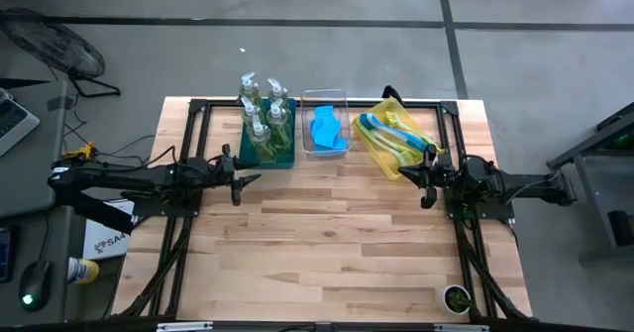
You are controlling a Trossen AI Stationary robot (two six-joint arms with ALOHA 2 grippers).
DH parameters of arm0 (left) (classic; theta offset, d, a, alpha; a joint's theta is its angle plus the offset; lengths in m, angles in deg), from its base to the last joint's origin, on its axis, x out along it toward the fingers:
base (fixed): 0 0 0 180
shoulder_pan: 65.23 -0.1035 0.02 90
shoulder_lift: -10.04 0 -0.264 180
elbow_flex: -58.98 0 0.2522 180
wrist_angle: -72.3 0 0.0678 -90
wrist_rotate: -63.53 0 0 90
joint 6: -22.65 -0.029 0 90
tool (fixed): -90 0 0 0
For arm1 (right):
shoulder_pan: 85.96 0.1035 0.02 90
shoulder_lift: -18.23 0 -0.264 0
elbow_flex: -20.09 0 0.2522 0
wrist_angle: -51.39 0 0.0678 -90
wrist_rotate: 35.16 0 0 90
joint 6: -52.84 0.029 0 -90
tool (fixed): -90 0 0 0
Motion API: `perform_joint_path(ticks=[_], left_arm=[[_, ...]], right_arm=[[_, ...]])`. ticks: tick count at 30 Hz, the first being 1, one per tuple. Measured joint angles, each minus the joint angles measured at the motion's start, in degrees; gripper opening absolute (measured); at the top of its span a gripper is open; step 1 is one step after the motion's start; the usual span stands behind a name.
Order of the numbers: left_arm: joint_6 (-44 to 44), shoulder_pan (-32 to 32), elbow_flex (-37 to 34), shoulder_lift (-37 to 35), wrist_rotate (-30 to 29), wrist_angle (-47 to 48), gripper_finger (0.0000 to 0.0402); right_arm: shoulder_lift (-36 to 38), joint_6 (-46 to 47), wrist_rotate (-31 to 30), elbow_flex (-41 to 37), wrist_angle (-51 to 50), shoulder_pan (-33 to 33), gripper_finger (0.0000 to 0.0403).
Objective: Pick & Place Kitchen Sink Supplies
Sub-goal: Return to Home Position
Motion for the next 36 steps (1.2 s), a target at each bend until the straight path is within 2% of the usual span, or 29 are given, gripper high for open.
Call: perform_joint_path(ticks=[36], left_arm=[[0.0, 0.0, 0.0, 0.0, 0.02, -0.02, 0.0154]], right_arm=[[-0.02, -0.01, 0.02, 0.0, 0.0, 0.0, 0.0004]])
